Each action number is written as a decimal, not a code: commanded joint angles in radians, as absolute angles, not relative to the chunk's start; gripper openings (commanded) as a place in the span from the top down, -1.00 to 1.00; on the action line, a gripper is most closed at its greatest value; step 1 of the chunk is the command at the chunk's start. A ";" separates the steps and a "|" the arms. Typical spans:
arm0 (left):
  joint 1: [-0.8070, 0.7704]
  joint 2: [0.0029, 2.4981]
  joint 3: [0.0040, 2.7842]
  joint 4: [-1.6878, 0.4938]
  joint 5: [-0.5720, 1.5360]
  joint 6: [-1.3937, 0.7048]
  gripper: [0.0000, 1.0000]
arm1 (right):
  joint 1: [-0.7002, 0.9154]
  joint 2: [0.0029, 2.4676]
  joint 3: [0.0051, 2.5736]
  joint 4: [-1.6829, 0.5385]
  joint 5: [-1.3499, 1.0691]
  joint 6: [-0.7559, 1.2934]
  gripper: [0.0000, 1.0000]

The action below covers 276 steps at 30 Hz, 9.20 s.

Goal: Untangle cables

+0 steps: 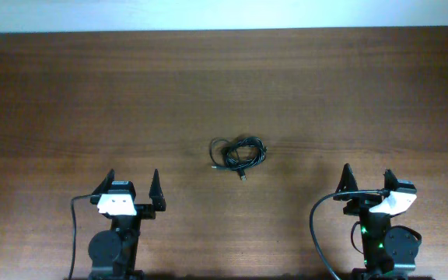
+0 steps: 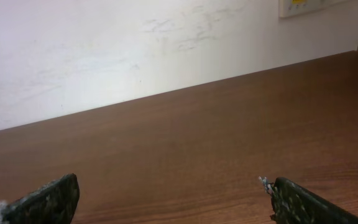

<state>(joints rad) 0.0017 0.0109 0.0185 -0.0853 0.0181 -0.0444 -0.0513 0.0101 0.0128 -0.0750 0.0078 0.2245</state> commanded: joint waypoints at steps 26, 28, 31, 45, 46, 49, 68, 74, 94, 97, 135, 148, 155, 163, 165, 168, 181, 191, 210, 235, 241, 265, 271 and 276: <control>-0.002 0.006 0.009 -0.082 0.018 -0.026 -0.98 | -0.046 0.004 0.006 -0.078 0.015 0.216 -0.97; -0.002 0.006 0.009 -0.082 0.018 -0.026 -0.98 | -0.046 0.004 0.006 -0.078 0.015 0.216 -0.97; -0.002 0.006 0.009 -0.082 0.018 -0.026 -0.98 | -0.046 0.004 0.006 -0.078 0.015 0.216 -0.97; -0.002 0.006 0.009 -0.082 0.018 -0.026 -0.98 | -0.046 0.004 0.006 -0.078 0.015 0.216 -0.97; -0.002 0.006 0.009 -0.082 0.019 -0.026 -0.98 | -0.046 0.004 0.006 -0.078 0.015 0.216 -0.97; -0.002 0.006 0.009 -0.082 0.019 -0.026 -0.98 | -0.046 0.004 0.006 -0.078 0.015 0.216 -0.97; -0.003 0.008 0.050 0.039 0.233 -0.030 -0.98 | -0.046 0.004 0.006 -0.078 0.015 0.216 -0.97; -0.003 0.163 0.448 -0.400 0.233 -0.029 -0.98 | -0.046 0.004 0.006 -0.078 0.015 0.216 -0.97; -0.163 1.110 1.069 -0.682 0.446 -0.006 -0.98 | -0.046 0.004 0.006 -0.078 0.015 0.216 -0.97; -0.313 1.111 1.069 -0.565 0.282 -0.006 -0.98 | -0.046 0.004 0.006 -0.078 0.015 0.216 -0.97; -0.373 1.803 1.069 -0.162 0.484 0.922 -0.55 | -0.046 0.004 0.006 -0.078 0.015 0.216 -0.97; -0.426 2.032 1.069 0.073 0.659 0.921 0.31 | -0.046 0.004 0.006 -0.078 0.015 0.216 -0.97; -0.469 2.093 1.069 0.107 0.309 0.793 1.00 | -0.046 0.004 0.006 -0.078 0.015 0.216 -0.97; -0.469 1.821 1.069 0.026 -0.472 0.025 1.00 | -0.046 0.004 0.006 -0.078 0.015 0.216 -0.97; -0.469 1.747 1.069 -0.121 -0.461 -0.034 1.00 | -0.046 0.004 0.006 -0.078 0.015 0.216 -0.97; -0.469 1.647 1.069 -0.369 -0.299 -0.312 1.00 | -0.046 0.004 0.006 -0.078 0.015 0.216 -0.97; -0.466 1.687 1.060 -0.672 -0.049 -0.644 -0.75 | -0.046 0.004 0.006 -0.078 0.015 0.216 -0.97; -0.466 1.691 0.867 -0.500 -0.140 -1.155 -0.06 | -0.046 0.004 0.006 -0.078 0.015 0.216 -0.97; -0.469 1.576 0.868 -0.224 0.049 -0.938 -0.10 | -0.046 0.004 0.006 -0.078 0.015 0.216 -0.97; -0.534 1.625 0.868 -0.305 0.023 -1.547 1.00 | -0.046 0.004 0.006 -0.078 0.015 0.216 -0.97; -0.535 1.504 0.868 -0.308 0.051 -1.547 0.74 | -0.046 0.009 0.006 -0.078 0.015 0.216 -0.97; -0.534 1.739 0.868 -0.186 -0.093 -1.547 1.00 | -0.046 0.009 0.006 -0.078 0.015 0.216 -0.97; -0.536 1.592 0.868 0.031 -0.083 -1.116 1.00 | -0.046 0.009 0.006 -0.078 0.015 0.216 -0.97; -0.548 1.543 0.868 -0.046 -0.015 -1.074 1.00 | -0.046 0.009 0.006 -0.078 0.015 0.216 -0.97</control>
